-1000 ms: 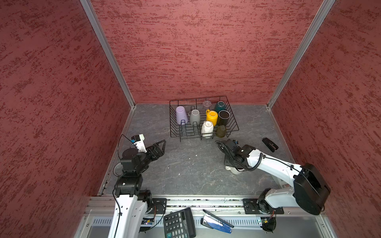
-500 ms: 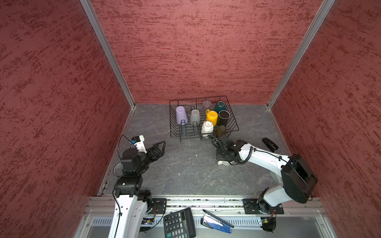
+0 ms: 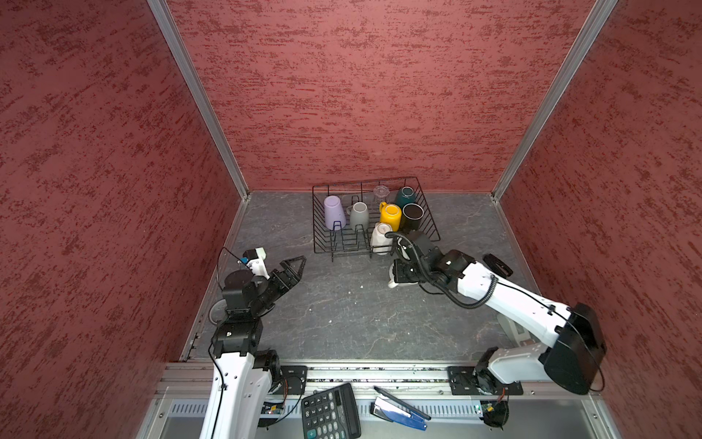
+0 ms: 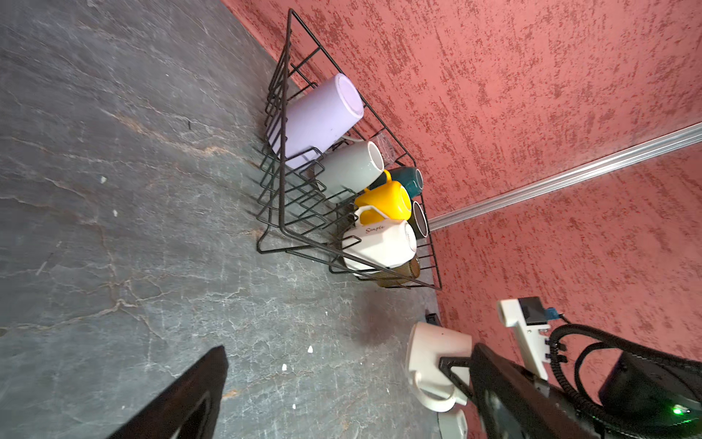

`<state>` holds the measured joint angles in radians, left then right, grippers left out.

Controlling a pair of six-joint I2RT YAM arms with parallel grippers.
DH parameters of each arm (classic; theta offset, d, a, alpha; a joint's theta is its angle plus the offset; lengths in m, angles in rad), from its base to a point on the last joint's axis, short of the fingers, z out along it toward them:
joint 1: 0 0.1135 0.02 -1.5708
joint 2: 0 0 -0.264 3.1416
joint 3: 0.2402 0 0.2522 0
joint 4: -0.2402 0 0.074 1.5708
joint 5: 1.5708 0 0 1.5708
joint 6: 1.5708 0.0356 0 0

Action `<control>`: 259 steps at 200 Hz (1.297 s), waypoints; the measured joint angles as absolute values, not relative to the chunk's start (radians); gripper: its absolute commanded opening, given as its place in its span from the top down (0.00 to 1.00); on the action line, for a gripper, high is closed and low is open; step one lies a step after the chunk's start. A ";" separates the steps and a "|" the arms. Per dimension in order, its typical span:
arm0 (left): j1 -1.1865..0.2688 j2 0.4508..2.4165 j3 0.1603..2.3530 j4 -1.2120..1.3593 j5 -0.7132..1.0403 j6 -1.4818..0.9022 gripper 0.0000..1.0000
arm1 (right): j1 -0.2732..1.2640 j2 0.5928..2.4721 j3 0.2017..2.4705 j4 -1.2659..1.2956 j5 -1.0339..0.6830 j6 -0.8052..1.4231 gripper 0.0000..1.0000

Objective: Load the cups into the dish rack
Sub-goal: 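Lift the red-lined white mug toward the left gripper while left reaches to meet it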

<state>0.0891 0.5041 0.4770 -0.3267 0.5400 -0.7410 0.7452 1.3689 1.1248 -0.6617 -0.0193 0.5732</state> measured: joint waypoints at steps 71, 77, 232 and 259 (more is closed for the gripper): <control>0.185 0.558 0.479 -0.127 0.796 -0.907 0.02 | 0.746 1.279 1.258 -0.614 -0.192 0.476 1.00; 0.188 0.566 0.479 -0.099 0.819 -0.927 0.02 | 0.746 1.282 1.258 -0.598 -0.208 0.469 1.00; 0.019 0.822 0.454 0.456 1.087 -1.242 0.02 | 0.752 1.353 1.169 -0.047 -0.693 0.351 1.00; -0.026 0.870 0.455 0.520 1.099 -1.254 0.02 | 0.762 1.373 1.162 0.018 -0.734 0.372 1.00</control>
